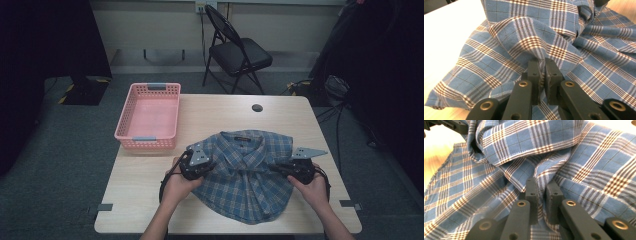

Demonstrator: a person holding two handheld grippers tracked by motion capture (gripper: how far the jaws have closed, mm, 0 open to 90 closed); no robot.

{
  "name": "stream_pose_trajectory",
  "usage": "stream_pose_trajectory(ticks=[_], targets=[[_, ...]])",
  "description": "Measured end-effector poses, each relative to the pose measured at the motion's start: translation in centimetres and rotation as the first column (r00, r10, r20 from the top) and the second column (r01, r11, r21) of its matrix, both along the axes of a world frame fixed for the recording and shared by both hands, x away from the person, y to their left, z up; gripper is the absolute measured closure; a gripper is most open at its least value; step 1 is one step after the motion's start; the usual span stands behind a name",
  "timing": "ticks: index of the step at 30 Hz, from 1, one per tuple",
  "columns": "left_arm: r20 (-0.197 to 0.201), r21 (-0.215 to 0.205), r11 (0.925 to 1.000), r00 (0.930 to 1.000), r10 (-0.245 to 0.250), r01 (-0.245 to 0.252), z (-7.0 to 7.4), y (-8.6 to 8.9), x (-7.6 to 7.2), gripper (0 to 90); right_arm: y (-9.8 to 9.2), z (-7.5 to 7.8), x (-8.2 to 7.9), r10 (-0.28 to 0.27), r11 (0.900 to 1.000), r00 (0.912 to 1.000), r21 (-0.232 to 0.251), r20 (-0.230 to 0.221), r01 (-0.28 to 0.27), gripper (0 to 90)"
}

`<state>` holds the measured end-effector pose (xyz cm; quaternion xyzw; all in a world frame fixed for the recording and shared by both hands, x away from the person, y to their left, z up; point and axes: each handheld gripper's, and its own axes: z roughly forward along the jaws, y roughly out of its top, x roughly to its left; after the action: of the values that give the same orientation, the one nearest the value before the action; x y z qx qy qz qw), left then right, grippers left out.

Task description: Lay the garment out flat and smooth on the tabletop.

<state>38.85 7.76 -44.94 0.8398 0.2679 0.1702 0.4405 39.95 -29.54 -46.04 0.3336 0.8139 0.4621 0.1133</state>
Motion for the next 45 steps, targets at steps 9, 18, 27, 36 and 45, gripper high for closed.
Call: stream_pose_trajectory(ticks=[9, 18, 27, 36, 45], targets=[[0.036, -0.025, 0.9996, 0.9992, 0.015, -0.014, 1.4, 0.4, 0.3, 84.9, -0.3, 1.3, 0.5, -0.012, 1.0, 0.9996, 0.016, 0.025, 0.012, 82.8], [0.073, -0.038, 0.9986, 0.9966, 0.039, -0.036, 2.5, 0.6, 0.9, 84.8, -0.3, 3.3, 0.9, -0.019, 1.0, 0.9977, 0.004, 0.065, 0.019, 82.9], [0.103, -0.051, 0.9971, 0.9928, 0.061, -0.056, 3.4, 0.5, 1.5, 84.8, -0.4, 4.4, 1.6, -0.039, 0.999, 0.9963, 0.029, 0.076, 0.037, 82.9], [0.121, -0.054, 0.9962, 0.9899, 0.074, -0.068, 4.2, 0.2, 2.4, 84.8, -0.4, 5.0, 2.3, -0.057, 0.998, 0.9947, 0.03, 0.086, 0.054, 83.0], [0.139, -0.051, 0.9957, 0.9867, 0.084, -0.078, 4.7, -0.1, 3.3, 84.8, -0.5, 5.6, 2.9, -0.07, 0.997, 0.9933, 0.034, 0.092, 0.067, 83.0]])
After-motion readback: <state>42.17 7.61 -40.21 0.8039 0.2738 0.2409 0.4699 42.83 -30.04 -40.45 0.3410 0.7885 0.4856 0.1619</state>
